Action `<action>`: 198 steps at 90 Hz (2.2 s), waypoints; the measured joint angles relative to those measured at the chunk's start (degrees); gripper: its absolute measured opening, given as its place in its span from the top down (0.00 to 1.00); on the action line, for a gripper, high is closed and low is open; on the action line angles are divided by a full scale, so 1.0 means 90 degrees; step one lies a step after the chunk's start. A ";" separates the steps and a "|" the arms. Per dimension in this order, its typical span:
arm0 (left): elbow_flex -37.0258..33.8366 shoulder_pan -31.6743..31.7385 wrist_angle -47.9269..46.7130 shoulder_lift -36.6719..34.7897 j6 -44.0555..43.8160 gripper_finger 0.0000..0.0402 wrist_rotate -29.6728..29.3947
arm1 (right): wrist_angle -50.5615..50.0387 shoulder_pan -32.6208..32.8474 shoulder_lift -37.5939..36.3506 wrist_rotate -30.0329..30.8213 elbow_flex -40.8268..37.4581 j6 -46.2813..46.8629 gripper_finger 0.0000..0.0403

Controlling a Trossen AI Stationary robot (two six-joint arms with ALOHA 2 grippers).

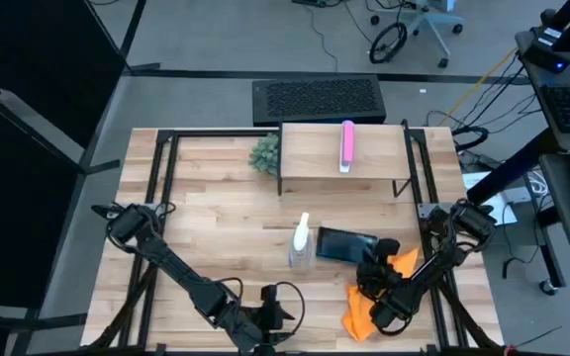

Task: Apply microfiber cloth
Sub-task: Wipe the back of the tablet with the orange microfiber cloth, then return to Home Position

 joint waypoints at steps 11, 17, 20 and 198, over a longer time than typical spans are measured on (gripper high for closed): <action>0.0000 0.0000 0.0027 0.0000 0.0000 0.61 0.0023 | 0.0013 0.0010 0.0000 0.0002 0.0000 0.0031 0.32; 0.0000 0.0000 0.0044 0.0000 -0.0001 0.61 0.0025 | 0.0014 0.0010 -0.0011 -0.0014 0.0000 0.0246 0.32; 0.0000 0.0000 0.0046 0.0000 -0.0001 0.61 0.0028 | 0.0032 0.0010 -0.0038 -0.0040 0.0000 0.0333 0.32; 0.0255 0.0086 -0.2130 -0.1256 0.0529 0.61 -0.0068 | 0.2211 -0.0378 -0.1475 -0.1161 -0.0051 -0.2349 0.85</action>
